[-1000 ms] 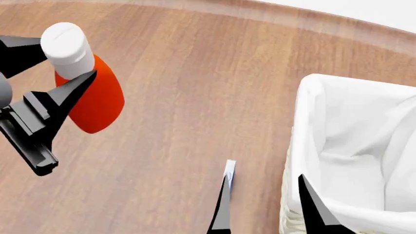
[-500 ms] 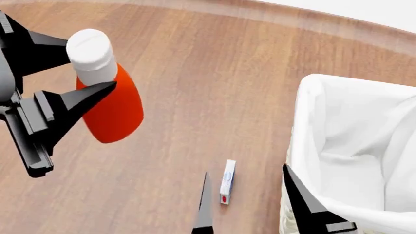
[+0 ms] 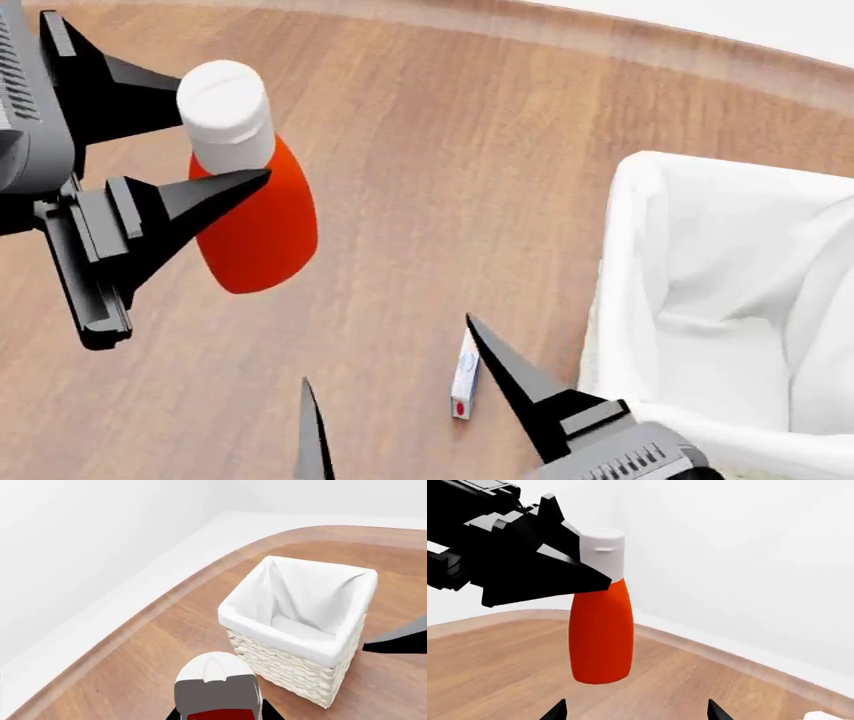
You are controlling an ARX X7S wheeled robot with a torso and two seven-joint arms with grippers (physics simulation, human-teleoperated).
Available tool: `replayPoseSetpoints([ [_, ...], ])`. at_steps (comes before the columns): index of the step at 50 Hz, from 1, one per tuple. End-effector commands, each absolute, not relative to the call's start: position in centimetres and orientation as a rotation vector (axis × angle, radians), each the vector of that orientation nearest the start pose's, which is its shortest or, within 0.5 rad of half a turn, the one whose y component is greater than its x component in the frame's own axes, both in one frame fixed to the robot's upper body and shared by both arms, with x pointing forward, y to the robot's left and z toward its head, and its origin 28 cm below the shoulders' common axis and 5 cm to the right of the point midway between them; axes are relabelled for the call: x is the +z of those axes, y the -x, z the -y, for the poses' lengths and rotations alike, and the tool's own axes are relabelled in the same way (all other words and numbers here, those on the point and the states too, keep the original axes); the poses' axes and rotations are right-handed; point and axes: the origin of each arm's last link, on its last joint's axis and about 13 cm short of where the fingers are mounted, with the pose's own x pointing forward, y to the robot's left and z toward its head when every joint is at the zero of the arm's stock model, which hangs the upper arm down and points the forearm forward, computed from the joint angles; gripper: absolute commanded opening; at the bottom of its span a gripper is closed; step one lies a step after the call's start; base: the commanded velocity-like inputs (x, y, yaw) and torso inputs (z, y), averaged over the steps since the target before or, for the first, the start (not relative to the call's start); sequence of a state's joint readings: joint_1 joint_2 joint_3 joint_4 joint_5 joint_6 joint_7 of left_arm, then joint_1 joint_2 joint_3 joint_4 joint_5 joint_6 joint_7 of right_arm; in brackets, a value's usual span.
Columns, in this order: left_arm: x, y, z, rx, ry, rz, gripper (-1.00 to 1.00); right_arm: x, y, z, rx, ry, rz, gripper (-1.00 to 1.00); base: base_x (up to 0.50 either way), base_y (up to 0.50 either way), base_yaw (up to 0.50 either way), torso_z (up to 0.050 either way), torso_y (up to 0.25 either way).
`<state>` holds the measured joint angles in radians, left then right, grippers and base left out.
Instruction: Pick up the ketchup, and put it in the basket.
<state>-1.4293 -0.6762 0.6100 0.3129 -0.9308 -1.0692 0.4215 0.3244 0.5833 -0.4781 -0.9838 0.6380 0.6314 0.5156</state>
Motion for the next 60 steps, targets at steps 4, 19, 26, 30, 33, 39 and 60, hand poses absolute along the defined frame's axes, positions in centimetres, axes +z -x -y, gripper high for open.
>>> replayPoseSetpoints([
  [4,35.4,-28.8,-23.8,-0.967,-0.509,0.037,-1.0,18.8,-16.9,6.5,0.483,0.108,0.306,1.0,0.0,0.0,0.0,0.004,0.0],
  [19,34.7,-28.7,-23.5,-0.976,-0.505,0.031,-1.0,19.2,-18.8,5.7,0.495,0.079,0.318,1.0,0.0,0.0,0.0,0.0,0.001],
  [26,34.7,-28.7,-23.5,-0.972,-0.506,0.032,-1.0,19.0,-19.7,5.2,0.503,0.075,0.309,1.0,0.0,0.0,0.0,0.0,0.0],
  [30,34.7,-28.6,-23.3,-0.976,-0.505,0.033,-1.0,19.0,-20.0,4.8,0.516,0.073,0.308,1.0,0.0,0.0,0.0,0.0,0.0],
  [33,34.7,-28.6,-23.3,-0.98,-0.504,0.039,-1.0,19.0,-20.5,4.6,0.523,0.065,0.305,1.0,0.0,0.0,0.0,0.0,0.0],
  [39,34.7,-28.7,-23.4,-0.978,-0.494,0.043,-1.0,18.7,-21.0,4.3,0.527,0.062,0.295,1.0,0.0,0.0,0.0,0.0,0.0],
  [60,34.7,-28.5,-23.3,-0.987,-0.487,0.044,-1.0,18.9,-22.5,3.9,0.534,0.062,0.287,1.0,0.0,0.0,0.0,0.0,0.0],
])
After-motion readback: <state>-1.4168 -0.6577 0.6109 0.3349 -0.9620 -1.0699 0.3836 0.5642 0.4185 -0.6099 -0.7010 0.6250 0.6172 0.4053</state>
